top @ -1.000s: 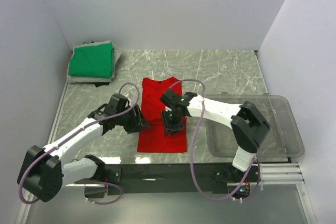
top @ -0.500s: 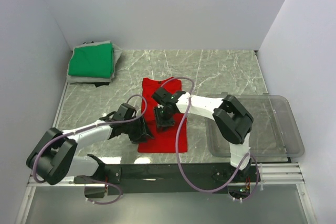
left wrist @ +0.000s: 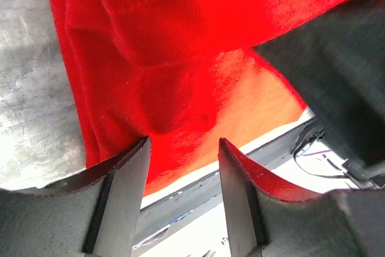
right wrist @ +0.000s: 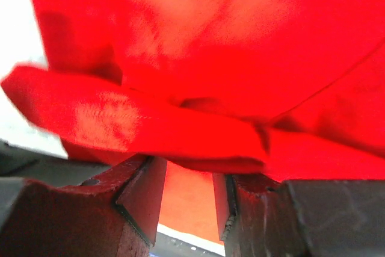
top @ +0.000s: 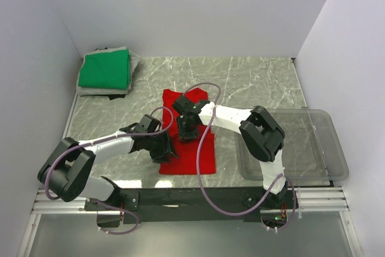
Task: Fold and stack the t-shirts
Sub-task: Fold the tshirt
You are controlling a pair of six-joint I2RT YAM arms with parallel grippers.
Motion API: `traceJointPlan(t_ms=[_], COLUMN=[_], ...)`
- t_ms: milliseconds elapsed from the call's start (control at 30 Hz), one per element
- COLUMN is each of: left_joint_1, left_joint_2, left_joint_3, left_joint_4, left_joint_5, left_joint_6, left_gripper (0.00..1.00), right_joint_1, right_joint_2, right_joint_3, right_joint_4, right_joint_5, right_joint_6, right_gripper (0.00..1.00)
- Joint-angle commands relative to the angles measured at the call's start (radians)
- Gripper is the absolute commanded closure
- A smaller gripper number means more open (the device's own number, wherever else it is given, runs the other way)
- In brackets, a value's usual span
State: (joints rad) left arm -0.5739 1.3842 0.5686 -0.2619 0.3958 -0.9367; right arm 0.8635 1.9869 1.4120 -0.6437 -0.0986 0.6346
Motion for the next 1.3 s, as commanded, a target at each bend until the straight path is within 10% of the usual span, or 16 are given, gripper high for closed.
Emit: traceJointPlan(t_ms=[0,567,1267], left_joint_1=[-0.004,-0.004,0.0], left_joint_2=[0.036,0.009,-0.206], left_joint_3=[-0.009,0.063,0.215], left_joint_4=[-0.105,-0.203,-0.375], left_joint_5=[-0.121,-0.158,-0.333], left_joint_6=[0.078,0.145,0.151], left_gripper=[0.43,0.41,0.34], right_joint_1=[-0.044,-0.192,-0.285], right_joint_2=[0.016,0.063,-0.402], right_joint_3=[0.065,0.277,-0.391], right_joint_4=[0.003,-0.007,0.026], right_joint_5=[0.092,0.102,-0.176], right_joint_6=[-0.012,-0.039,-0.13], right_gripper=[0.57,0.57,0.56])
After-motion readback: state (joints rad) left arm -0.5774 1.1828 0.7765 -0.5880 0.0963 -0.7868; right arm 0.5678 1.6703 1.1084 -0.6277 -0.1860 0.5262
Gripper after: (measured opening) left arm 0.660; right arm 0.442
